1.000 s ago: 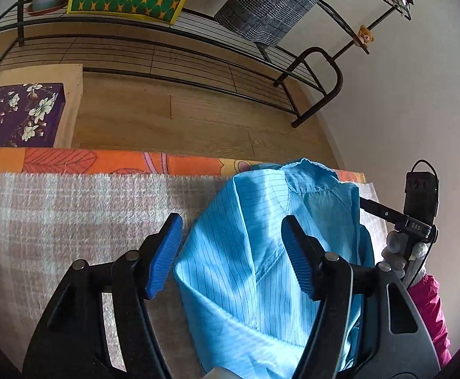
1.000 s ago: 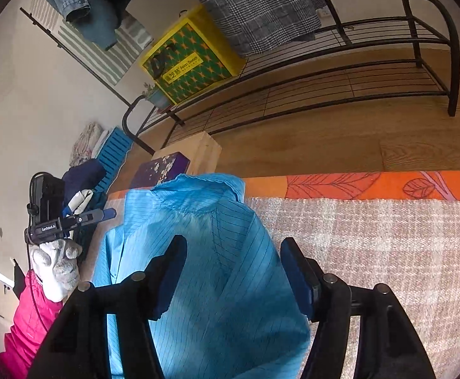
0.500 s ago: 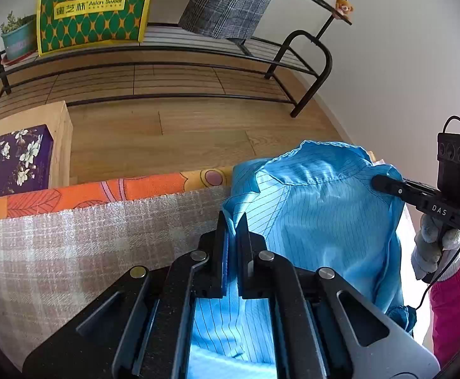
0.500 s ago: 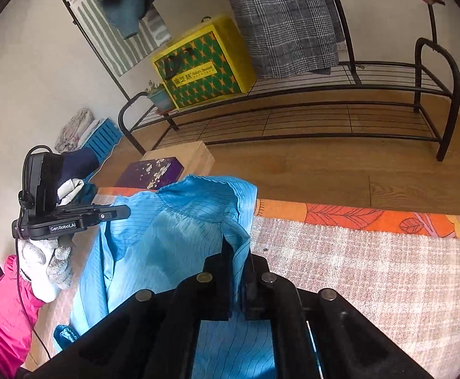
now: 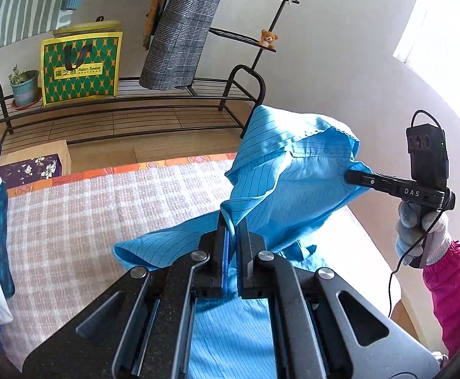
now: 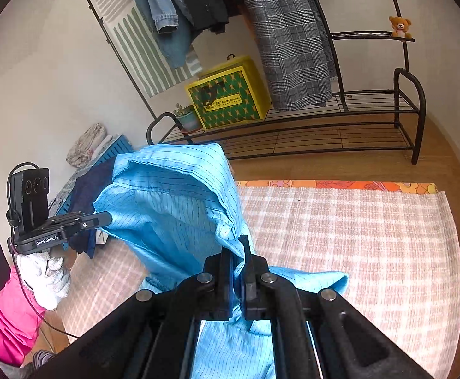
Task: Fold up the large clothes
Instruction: 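Lay the held coat down folded on the bed with the right tool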
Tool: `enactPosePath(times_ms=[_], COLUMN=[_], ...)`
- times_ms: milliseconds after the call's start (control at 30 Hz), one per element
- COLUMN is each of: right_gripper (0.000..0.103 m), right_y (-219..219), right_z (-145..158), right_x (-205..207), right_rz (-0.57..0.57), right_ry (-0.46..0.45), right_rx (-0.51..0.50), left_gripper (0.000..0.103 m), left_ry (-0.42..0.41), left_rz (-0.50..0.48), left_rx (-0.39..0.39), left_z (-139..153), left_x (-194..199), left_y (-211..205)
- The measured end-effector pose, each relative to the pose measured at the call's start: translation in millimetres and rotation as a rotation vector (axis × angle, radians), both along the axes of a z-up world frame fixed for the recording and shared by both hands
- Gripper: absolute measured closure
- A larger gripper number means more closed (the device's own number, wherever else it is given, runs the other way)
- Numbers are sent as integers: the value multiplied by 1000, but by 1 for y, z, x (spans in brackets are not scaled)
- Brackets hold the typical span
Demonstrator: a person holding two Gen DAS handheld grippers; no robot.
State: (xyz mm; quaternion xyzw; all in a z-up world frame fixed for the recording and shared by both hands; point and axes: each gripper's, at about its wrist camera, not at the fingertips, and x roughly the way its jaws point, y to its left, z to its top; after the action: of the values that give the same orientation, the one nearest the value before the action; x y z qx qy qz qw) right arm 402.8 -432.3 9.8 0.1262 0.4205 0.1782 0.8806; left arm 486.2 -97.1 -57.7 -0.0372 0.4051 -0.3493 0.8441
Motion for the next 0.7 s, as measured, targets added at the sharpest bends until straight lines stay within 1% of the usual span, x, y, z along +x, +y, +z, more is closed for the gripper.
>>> enactPosePath(times_ms=[100, 167, 233, 300, 400, 500, 600, 667, 700], right_gripper=[103, 103, 103, 103, 103, 103, 103, 103, 103], right_y=[8, 10, 13, 19, 29, 37, 46, 51, 55], right_z=[1, -3, -11, -21, -40, -57, -70, -78, -84], right_x=[-49, -80, -111, -137, -172, -198, -212, -218, -221], right_rz=[-4, -19, -32, -44, -57, -72, -76, -68, -61], right_ry=[9, 20, 28, 38, 54, 77, 110, 126, 138], right_rx=[-4, 22, 53, 58, 36, 21, -27, -40, -65], left_gripper=[102, 102, 102, 102, 102, 102, 102, 102, 102], left_ry=[23, 19, 20, 55, 91, 129, 146, 151, 160], left_rz=[-24, -43, -56, -64, -59, -54, -54, -60, -71], left_rx=[-11, 9, 14, 10, 22, 42, 65, 84, 97], left_z=[-3, -9, -18, -32, -56, -80, -100, -111, -117], left_x=[-46, -78, -106, -129, -152, -171, -184, -194, -197], left_y=[7, 8, 11, 16, 24, 29, 31, 32, 33])
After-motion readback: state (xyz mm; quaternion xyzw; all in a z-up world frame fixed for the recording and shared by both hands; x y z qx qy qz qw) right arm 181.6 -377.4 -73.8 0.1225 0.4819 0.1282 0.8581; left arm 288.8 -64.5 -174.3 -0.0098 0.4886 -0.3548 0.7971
